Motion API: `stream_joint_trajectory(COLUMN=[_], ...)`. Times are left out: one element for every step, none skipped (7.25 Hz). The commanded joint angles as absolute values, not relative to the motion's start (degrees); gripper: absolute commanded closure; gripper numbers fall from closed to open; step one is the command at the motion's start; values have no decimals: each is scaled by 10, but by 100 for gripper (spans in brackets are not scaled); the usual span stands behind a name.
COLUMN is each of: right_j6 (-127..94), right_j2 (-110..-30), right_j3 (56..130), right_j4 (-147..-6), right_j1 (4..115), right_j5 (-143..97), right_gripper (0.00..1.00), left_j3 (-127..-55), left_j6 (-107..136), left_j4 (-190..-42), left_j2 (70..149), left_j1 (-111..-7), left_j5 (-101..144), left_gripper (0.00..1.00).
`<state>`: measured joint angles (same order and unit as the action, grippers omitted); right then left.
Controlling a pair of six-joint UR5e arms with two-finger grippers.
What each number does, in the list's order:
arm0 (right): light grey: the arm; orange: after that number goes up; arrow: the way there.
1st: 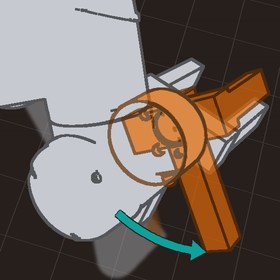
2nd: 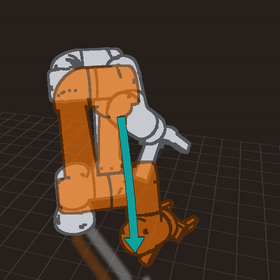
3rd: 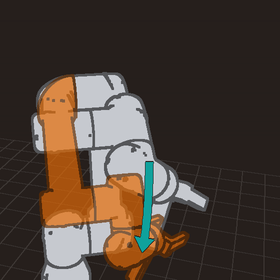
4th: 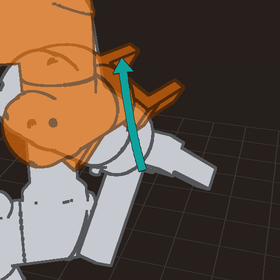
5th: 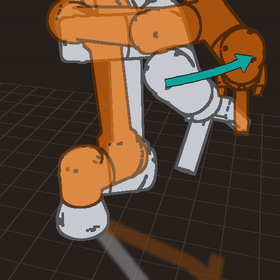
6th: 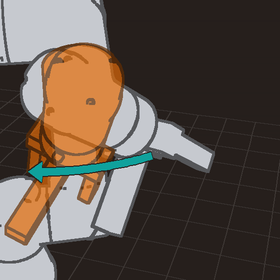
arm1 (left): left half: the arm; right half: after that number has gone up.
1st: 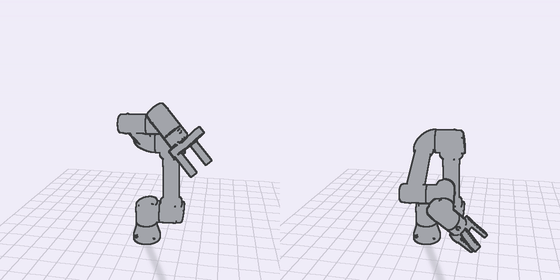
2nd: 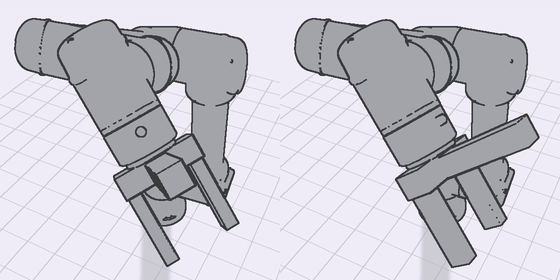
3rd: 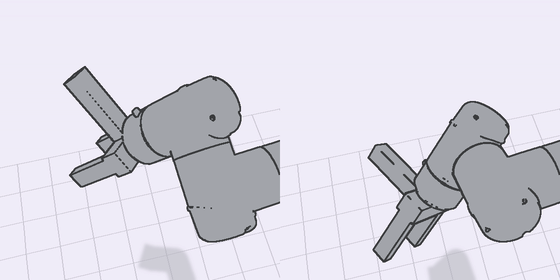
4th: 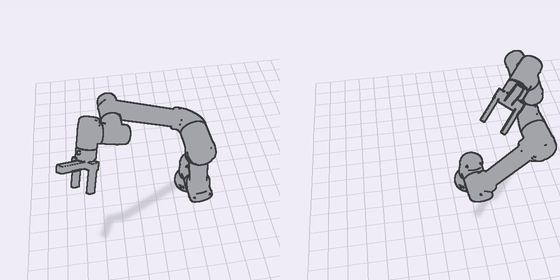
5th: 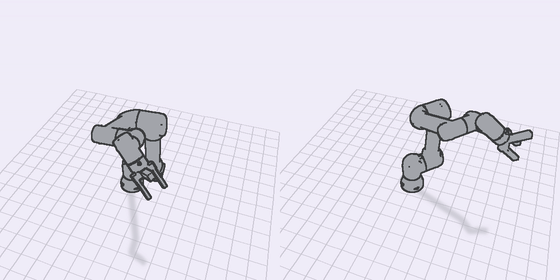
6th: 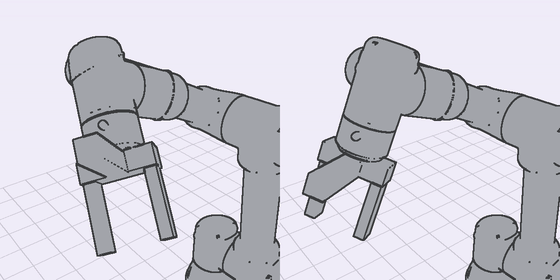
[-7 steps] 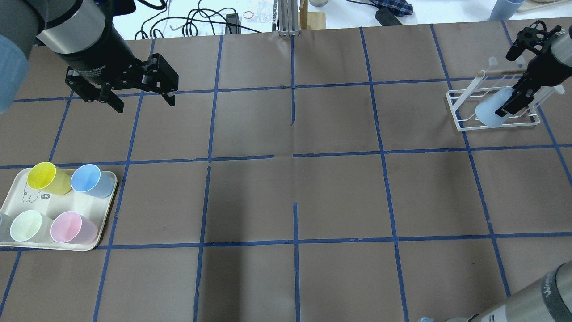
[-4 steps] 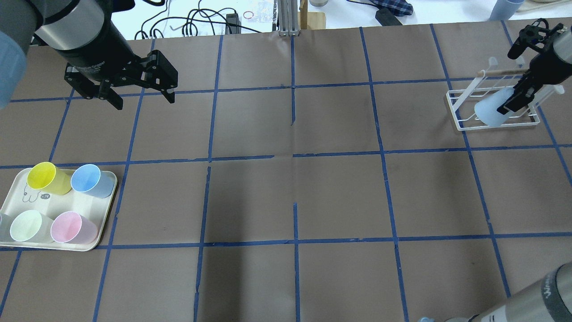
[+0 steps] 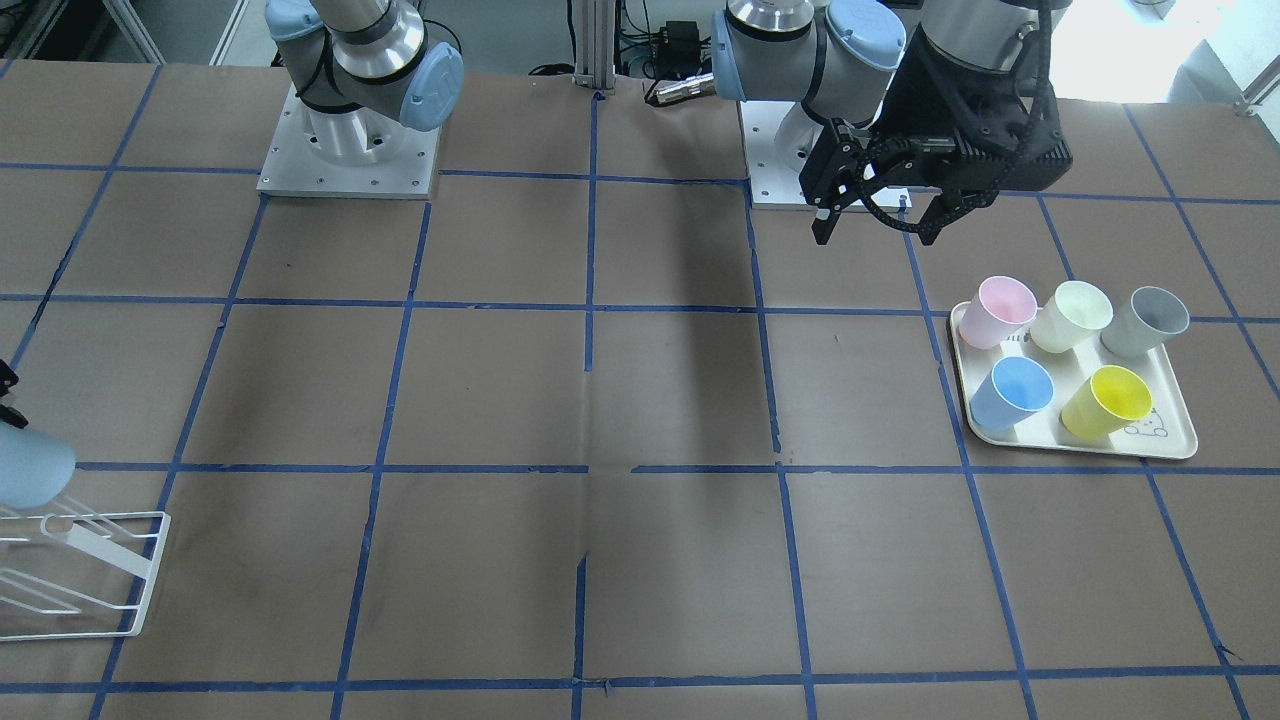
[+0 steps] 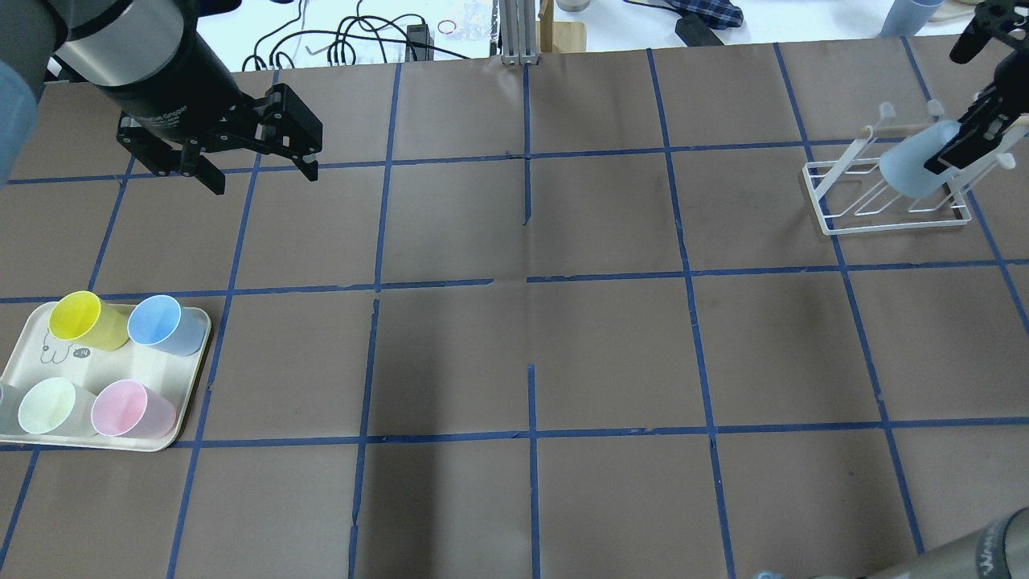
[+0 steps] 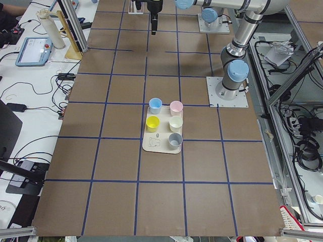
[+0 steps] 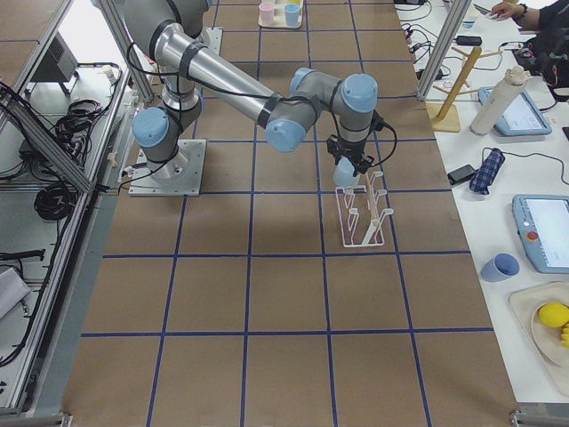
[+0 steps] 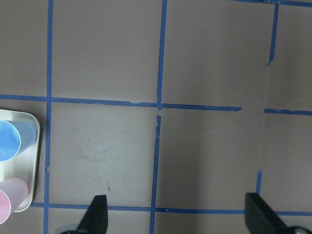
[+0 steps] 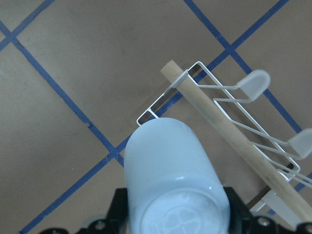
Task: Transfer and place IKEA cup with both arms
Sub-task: 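Lift the cup with the right gripper while the left arm swings toward it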
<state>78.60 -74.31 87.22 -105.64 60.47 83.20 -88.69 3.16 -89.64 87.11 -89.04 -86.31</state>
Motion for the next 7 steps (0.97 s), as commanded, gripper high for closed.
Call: stream_joint_trajectory(right_j6=[784,762,739,717,696,675,650], right_j2=[-790,-807,-818,-825,-825,-825,-825], right_j3=[853,853,859,862,862,862,863], right_j4=[-992,-970,-937,-895,-832,-754,-659], right_j1=[605,605,605,606,606,606,606], right_j5=[831,822,766,726,674,618,548], right_gripper=[57,57,58,60,61,61,63], left_j3=[-887,-887,-888,-889,-903,-916,-938], left_j6=[32,32,32,32,25,24,20], left_j4=[-897,-897,-898,-901,-901,-901,-901], left_j2=[870,868,867,867,868,873,873], left_j1=[-890,-890,-887,-885,-882,-881,-872], left_j5=[-857,-835,-814,-794,-772,-744,-693], left_gripper=[0,0,0,0,0,0,0])
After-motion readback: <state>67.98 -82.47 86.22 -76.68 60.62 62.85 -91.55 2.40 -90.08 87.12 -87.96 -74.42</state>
